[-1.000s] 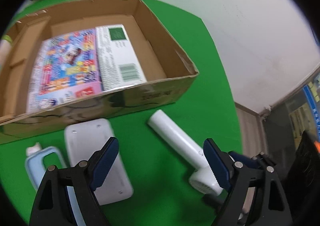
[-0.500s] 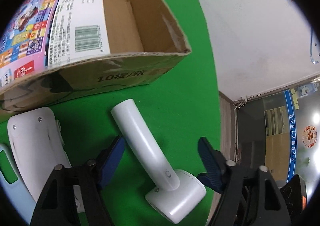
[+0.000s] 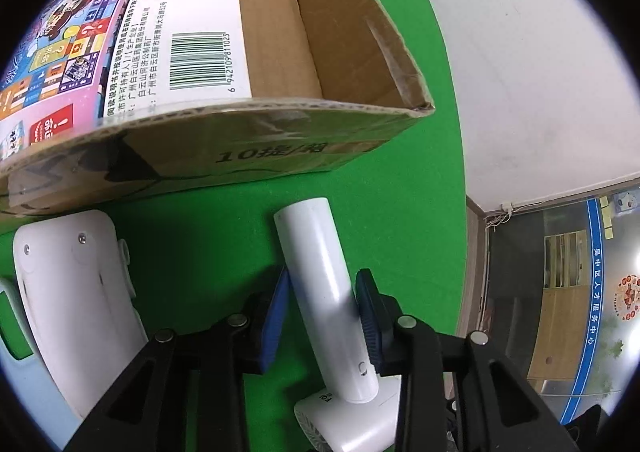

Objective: Organize objects
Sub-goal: 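Lift the white fan and carry it over the large box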

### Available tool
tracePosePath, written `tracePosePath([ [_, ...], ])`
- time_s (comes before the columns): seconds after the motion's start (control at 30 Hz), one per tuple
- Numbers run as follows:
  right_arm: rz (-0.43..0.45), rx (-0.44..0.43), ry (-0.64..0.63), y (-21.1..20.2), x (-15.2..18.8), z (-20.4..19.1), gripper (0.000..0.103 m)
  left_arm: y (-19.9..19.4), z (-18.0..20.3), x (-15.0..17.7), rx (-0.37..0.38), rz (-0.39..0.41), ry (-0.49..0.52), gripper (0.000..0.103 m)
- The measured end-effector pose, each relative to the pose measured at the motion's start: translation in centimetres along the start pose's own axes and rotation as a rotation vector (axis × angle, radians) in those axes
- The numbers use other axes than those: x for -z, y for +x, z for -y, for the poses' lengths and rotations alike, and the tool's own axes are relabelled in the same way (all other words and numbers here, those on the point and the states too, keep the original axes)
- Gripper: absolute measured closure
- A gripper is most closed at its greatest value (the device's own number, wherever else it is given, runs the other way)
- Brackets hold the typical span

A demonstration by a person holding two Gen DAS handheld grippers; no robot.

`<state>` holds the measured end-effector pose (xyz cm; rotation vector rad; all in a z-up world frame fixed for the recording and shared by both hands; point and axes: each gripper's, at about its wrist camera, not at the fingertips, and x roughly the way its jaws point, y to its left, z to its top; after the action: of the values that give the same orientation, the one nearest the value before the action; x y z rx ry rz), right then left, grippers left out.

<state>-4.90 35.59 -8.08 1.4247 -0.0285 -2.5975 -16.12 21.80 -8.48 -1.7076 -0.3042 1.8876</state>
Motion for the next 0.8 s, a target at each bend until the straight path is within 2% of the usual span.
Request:
tracePosePath([
  [0.2,0.014,-0.007,0.03,-0.8,0.5,-0.1,0.046,-0.9,-0.4,0.5,0.032,0.025,0.012,0.071],
  [0.27,0.03,-0.024,0.055,-1.3,0.6,0.2,0.047,-2.2,-0.1,0.7,0.041,0.067,0.019,0.071],
  [0.53,0.148,0.02,0.028,-3.9,-0.5,-0.6,0.05,-8.3,2.0,1.1,0.048,0.226,0.093,0.073],
  [0.73,0.267,0.042,-0.01,-6.6,-3.2,-1.5,0.051,-14.3,3.2,-0.2,0.039,0.351,0.157,0.073],
  [0.8,0.304,0.053,-0.032,-7.5,-4.5,-1.9,0.051,-15.3,5.7,-0.9,0.024,0.383,0.184,0.073],
])
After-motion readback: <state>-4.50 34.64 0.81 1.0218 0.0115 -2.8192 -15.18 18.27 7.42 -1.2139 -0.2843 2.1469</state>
